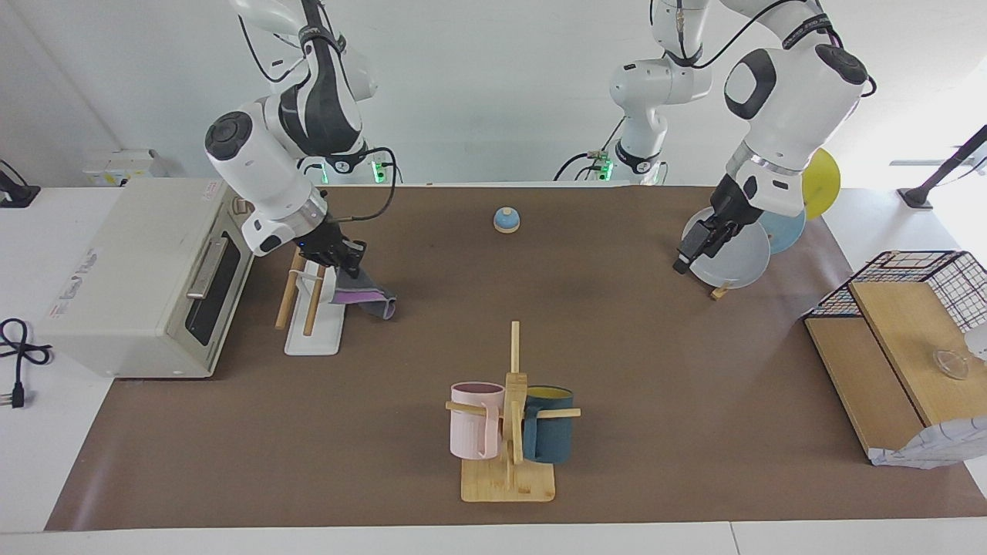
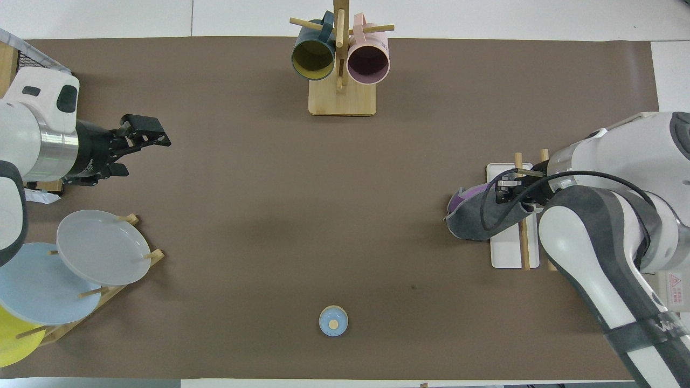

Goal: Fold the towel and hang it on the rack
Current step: 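Carry the towel to the wooden rack with the right gripper while the left gripper retracts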

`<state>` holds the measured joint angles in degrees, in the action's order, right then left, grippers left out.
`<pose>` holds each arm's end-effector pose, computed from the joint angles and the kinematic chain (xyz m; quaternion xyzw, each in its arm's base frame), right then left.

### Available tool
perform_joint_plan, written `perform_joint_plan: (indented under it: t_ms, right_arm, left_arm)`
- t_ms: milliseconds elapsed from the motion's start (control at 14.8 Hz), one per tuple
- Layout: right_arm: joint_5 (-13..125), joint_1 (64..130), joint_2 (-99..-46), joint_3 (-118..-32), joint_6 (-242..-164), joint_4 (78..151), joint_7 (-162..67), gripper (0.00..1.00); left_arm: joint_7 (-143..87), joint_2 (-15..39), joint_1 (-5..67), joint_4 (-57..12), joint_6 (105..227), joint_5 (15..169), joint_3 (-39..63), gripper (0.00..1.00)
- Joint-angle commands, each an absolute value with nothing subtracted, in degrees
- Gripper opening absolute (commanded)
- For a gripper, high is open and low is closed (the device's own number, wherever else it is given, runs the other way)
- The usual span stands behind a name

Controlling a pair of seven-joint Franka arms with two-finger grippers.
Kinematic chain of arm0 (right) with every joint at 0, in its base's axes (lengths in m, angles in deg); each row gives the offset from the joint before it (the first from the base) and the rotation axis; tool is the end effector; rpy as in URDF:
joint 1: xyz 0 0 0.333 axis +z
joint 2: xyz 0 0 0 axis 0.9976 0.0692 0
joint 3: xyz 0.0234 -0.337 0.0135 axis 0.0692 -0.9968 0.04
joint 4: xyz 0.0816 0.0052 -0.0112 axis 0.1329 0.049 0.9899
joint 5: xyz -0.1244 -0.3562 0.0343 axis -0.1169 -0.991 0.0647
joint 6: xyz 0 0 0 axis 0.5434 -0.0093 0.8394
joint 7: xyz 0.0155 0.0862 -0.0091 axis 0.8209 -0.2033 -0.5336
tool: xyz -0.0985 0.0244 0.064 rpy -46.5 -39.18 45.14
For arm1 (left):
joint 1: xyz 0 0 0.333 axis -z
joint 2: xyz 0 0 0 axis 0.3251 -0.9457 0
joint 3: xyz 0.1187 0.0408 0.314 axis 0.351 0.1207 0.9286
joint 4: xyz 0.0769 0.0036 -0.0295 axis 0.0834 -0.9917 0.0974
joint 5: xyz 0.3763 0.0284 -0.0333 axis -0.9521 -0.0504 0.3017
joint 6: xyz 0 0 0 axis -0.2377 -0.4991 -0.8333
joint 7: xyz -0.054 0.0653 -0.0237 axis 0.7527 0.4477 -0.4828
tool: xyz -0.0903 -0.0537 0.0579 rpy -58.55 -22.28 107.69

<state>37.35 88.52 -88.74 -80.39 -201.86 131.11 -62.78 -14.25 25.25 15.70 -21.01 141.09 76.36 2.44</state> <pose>0.5183 0.0531 0.4399 -0.9925 0.0755 0.0384 0.0877 0.5372 -0.1054 0.5612 0.9745 0.1970 0.0510 0.0946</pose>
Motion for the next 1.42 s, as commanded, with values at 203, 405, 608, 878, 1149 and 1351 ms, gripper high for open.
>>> perform_joint_plan:
  t_ms: [203,405,608,878,1149,1351]
  right_arm:
    - [26.3,85.1,-90.7,-79.5,-202.6,132.9,-55.1,0.0]
    - [19.4,85.1,-91.0,-79.5,-201.9,131.3,-54.8,0.0]
    - [17.1,85.2,-92.4,-79.5,-201.2,131.2,-53.5,0.0]
    - [12.5,86.1,-92.9,-78.8,-199.8,130.6,-52.9,0.0]
    - [12.4,85.8,-93.0,-78.9,-199.9,130.8,-49.2,0.0]
    - [11.9,85.4,-93.1,-79.0,-198.9,130.9,-47.2,0.0]
  left_arm:
    - [-31.0,18.5,15.0,-6.0,126.4,65.4,2.5,1.0]
    - [-36.2,18.4,15.3,-5.2,121.3,64.2,2.7,1.0]
    - [-36.5,19.8,15.2,-7.7,119.1,64.8,2.8,1.0]
    - [-35.9,22.0,16.9,-9.9,119.3,64.9,4.5,1.0]
    - [-36.0,21.4,19.4,-7.6,119.0,67.2,8.2,1.0]
    - [-36.3,21.1,19.4,-6.0,118.7,67.4,8.2,1.0]
